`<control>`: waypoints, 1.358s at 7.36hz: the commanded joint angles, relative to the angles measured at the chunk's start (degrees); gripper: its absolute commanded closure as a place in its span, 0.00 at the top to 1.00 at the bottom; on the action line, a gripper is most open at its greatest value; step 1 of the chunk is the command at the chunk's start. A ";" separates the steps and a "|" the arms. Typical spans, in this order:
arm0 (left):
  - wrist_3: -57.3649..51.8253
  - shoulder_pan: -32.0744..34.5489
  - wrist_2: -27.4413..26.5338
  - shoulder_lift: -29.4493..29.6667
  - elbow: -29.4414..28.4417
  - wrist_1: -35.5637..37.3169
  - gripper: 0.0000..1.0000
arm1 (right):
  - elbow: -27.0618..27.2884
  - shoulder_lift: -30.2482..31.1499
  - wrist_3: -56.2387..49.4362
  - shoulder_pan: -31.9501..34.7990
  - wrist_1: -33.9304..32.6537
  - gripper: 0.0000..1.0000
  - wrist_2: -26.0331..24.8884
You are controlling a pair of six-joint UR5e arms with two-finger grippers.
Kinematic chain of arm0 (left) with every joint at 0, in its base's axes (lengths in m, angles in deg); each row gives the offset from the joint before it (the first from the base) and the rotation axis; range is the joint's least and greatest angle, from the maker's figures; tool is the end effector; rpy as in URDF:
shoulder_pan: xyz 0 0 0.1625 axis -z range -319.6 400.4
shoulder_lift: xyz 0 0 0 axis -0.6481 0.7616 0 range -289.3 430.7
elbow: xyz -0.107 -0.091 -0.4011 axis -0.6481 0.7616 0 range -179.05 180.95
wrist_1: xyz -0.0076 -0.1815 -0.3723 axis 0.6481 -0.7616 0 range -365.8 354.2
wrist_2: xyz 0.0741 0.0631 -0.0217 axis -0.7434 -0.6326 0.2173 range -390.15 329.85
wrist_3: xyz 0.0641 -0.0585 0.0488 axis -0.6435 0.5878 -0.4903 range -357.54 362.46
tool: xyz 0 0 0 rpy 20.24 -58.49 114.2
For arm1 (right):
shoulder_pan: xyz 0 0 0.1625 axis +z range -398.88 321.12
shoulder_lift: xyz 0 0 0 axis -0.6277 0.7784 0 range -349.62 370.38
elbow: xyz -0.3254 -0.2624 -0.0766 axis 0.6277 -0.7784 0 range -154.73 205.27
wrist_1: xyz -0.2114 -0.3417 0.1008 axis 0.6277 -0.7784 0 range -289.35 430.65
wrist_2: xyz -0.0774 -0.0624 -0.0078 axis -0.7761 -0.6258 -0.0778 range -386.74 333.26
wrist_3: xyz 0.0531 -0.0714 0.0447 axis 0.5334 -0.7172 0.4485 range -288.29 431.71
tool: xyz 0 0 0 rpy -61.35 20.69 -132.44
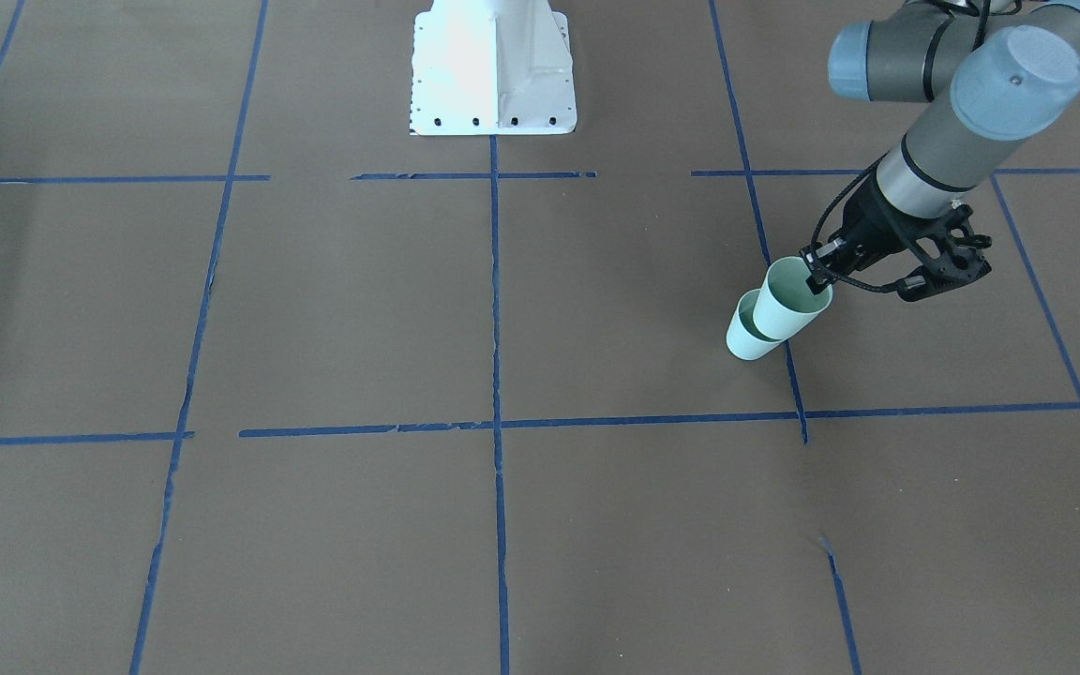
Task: Stack cups
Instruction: 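Lower the held cup into the other cup and open the left gripper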
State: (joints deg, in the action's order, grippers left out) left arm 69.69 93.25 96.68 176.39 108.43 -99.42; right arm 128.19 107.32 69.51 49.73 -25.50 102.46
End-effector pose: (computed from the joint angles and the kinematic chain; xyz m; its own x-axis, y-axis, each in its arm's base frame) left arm 0.2861 -0.4995 0.3612 0.6089 -0.2907 -0.7381 0.2011 0.9566 -0.2109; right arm 0.0597 -0.4398 0.6209 0.7734 -0.0553 0.6316 0.0539 0.9983 0.0214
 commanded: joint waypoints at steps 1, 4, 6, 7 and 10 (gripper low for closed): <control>0.10 -0.38 0.00 -0.05 -0.33 -0.07 0.00 | 0.00 0.00 0.00 -0.02 0.00 1.00 0.00; -0.08 -0.64 0.08 0.04 -0.42 -0.24 0.18 | 0.00 0.00 0.00 -0.01 0.00 1.00 0.00; -0.17 -0.91 0.08 0.04 -0.68 -0.24 0.41 | 0.00 0.00 0.00 -0.02 0.00 1.00 0.00; -0.25 -0.91 0.17 0.21 -0.69 -0.33 0.57 | 0.00 0.00 0.00 -0.02 0.00 1.00 0.00; -7.57 0.05 0.61 -0.39 0.01 -0.85 0.62 | 0.00 0.00 0.00 0.07 0.00 1.00 0.00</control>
State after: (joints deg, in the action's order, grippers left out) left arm 67.57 92.62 96.99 176.65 107.99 -99.86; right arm 128.19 107.32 69.52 49.75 -25.50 102.46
